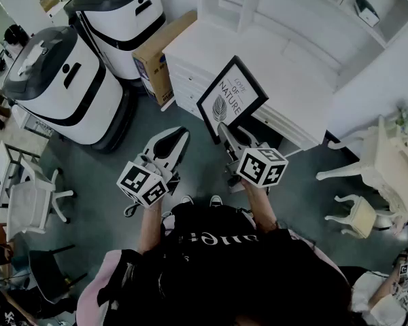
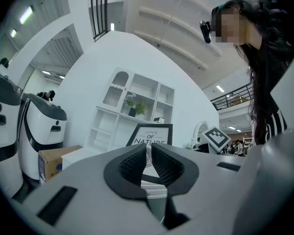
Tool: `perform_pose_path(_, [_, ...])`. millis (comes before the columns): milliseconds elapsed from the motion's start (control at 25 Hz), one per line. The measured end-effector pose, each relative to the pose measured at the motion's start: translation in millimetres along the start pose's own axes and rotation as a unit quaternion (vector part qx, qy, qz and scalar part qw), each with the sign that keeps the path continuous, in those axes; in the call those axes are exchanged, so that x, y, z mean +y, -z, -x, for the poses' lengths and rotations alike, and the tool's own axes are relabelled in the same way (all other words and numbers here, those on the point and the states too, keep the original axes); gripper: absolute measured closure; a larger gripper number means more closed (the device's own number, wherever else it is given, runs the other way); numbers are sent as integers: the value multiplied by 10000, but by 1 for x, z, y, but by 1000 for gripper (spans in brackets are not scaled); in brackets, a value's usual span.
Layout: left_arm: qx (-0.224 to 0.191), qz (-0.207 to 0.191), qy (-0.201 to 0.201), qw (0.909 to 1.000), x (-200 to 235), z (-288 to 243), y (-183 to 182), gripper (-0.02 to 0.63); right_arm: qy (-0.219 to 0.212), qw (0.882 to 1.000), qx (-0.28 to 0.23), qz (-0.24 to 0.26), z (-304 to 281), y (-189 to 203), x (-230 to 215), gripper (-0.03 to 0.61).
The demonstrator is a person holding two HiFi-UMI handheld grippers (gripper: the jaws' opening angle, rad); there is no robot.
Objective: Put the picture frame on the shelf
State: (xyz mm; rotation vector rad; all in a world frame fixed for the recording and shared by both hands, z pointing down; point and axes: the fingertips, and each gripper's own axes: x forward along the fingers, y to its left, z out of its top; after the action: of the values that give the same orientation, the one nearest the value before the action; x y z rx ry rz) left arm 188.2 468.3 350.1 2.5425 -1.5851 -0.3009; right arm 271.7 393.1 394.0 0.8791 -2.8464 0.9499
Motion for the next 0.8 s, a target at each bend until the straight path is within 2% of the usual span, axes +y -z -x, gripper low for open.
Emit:
perform_pose_path(240, [31, 79, -114, 9999, -2, -12, 3, 584, -38, 10000, -13, -77, 5, -6, -10, 488])
perform_pose_path(480, [89, 106, -135, 9998, -5, -22, 9, 584, -173, 9991, -59, -373, 7, -8, -19, 488])
perform_pose_path(800, [197, 72, -157, 9997, -11, -36, 14, 584, -220, 9989, 22, -413, 10, -12, -35, 488])
